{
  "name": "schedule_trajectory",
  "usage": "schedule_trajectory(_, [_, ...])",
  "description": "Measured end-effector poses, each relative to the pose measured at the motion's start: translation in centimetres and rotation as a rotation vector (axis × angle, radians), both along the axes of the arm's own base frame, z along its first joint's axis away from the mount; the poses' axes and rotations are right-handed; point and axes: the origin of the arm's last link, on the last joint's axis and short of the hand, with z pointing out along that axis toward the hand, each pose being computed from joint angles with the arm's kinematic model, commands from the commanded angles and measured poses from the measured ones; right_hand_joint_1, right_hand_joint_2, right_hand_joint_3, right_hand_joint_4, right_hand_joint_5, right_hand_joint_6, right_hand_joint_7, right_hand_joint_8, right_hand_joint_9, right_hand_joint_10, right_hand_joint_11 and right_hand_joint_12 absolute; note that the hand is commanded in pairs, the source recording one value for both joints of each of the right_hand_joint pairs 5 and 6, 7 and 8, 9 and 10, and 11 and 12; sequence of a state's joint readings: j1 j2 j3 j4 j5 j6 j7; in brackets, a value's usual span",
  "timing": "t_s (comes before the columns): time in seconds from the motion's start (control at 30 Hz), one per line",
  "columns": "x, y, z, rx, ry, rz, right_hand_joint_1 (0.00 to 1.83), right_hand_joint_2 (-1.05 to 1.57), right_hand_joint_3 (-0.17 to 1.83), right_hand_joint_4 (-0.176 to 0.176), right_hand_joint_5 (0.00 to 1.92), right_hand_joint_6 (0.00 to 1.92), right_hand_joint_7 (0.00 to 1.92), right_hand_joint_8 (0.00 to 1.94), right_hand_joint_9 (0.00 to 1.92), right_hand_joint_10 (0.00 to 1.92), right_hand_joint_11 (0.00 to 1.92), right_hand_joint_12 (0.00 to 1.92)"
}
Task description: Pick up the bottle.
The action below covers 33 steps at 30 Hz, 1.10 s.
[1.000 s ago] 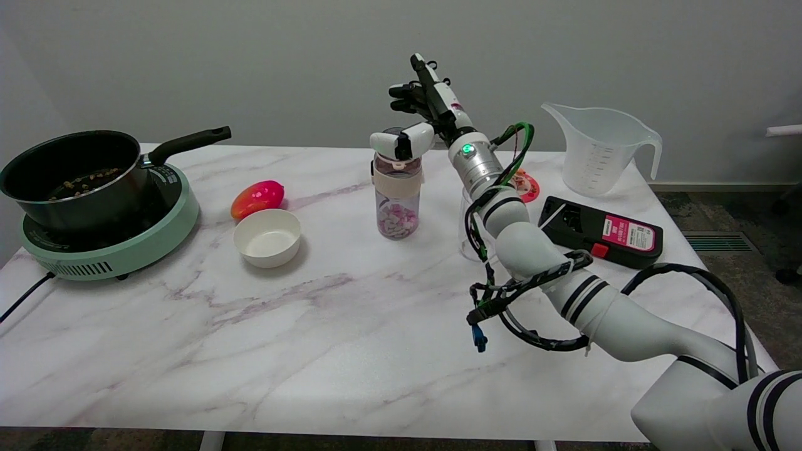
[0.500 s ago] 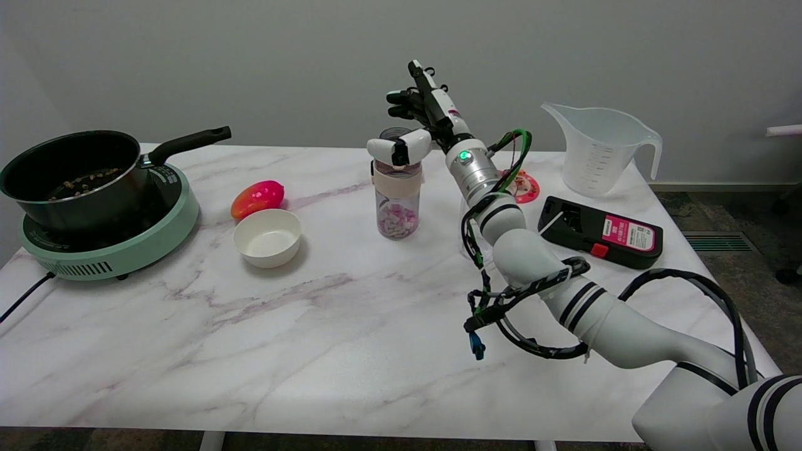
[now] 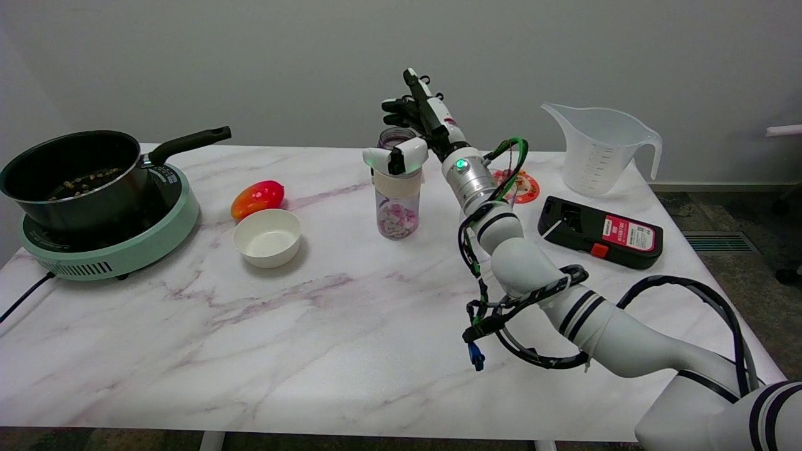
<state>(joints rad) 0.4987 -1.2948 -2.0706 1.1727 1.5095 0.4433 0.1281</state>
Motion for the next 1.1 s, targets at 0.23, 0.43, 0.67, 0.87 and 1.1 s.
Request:
schedule_trajectory(0.23, [-0.3,0.4,-0.2,0.003,-0.003,-0.003,1.22,-0.37,1.36,0.000,0.00,0.00,0.52,0.52,0.58,0.58,0.41,0.41])
schedule_trajectory(0.43, [-0.5,0.6,-0.2,0.004,-0.005,-0.005,1.22,-0.38,1.37,0.000,0.00,0.00,0.52,0.52,0.58,0.58,0.40,0.40])
schedule_trajectory(0.67, [-0.8,0.9,-0.3,0.006,-0.005,-0.010,1.23,-0.39,1.36,0.000,0.00,0.00,0.52,0.52,0.58,0.58,0.40,0.40])
schedule_trajectory(0.87, [-0.9,1.0,-0.3,0.006,-0.005,-0.013,1.23,-0.39,1.37,0.000,0.00,0.00,0.52,0.52,0.58,0.58,0.40,0.40])
schedule_trajectory(1.1, [-1.1,1.1,-0.3,0.008,-0.006,-0.017,1.22,-0.41,1.39,0.000,0.00,0.00,0.51,0.51,0.57,0.57,0.39,0.39])
